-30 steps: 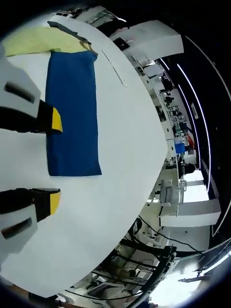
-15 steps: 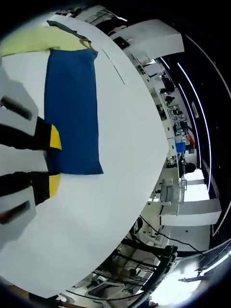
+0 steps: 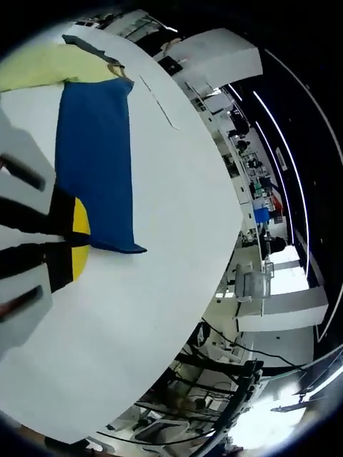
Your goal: Fold the garment on the visible template until the final outline fits inside the template.
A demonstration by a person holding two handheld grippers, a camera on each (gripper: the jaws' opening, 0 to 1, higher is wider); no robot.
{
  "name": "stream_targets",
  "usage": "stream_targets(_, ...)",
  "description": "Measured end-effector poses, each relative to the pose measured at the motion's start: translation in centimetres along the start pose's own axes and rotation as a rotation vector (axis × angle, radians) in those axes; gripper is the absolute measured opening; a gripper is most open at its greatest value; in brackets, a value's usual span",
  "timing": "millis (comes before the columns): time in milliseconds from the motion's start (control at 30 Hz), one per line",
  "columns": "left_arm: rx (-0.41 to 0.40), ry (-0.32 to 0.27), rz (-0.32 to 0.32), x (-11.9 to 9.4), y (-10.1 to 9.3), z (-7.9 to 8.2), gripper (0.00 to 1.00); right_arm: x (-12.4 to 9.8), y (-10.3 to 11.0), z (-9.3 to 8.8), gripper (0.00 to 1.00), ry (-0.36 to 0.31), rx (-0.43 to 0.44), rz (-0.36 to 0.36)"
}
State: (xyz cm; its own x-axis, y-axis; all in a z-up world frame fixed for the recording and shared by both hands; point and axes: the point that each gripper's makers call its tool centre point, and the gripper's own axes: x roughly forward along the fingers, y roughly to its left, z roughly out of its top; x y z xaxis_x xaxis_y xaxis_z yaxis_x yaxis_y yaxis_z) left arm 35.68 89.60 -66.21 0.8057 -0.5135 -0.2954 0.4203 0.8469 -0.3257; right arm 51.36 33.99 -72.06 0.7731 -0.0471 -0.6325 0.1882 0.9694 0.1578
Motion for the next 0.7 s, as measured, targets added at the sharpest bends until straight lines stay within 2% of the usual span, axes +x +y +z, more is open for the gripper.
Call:
stream_targets(67, 0.002, -0.002, -0.003, 0.0, -0.1, 0.0, 0.70, -0.4, 0.9, 0.8, 0.00, -0.015, -0.014, 0.022)
stream_targets(233, 0.000, -0.009, -0.011, 0.0, -0.2, 0.2, 0.69, -1.2, 5.4, 4.0, 0.00, -0.084, -0.045, 0.140)
stream_targets(433, 0.040, 0.001, -0.011, 0.0, -0.3, 0.1, 0.69, -1.2, 11.2, 5.3, 0.00, -0.093, -0.111, 0.255)
stream_targets(533, 0.046, 0.005, -0.022, 0.1, -0.5, 0.1, 0.69, 1.2, 13.6, 6.6, 0.00, -0.084, -0.166, 0.300)
stream_targets(700, 0.069, 0.017, -0.021, 0.0, -0.6, -0.1, 0.69, 1.6, 17.6, 6.8, 0.00, -0.087, -0.167, 0.392)
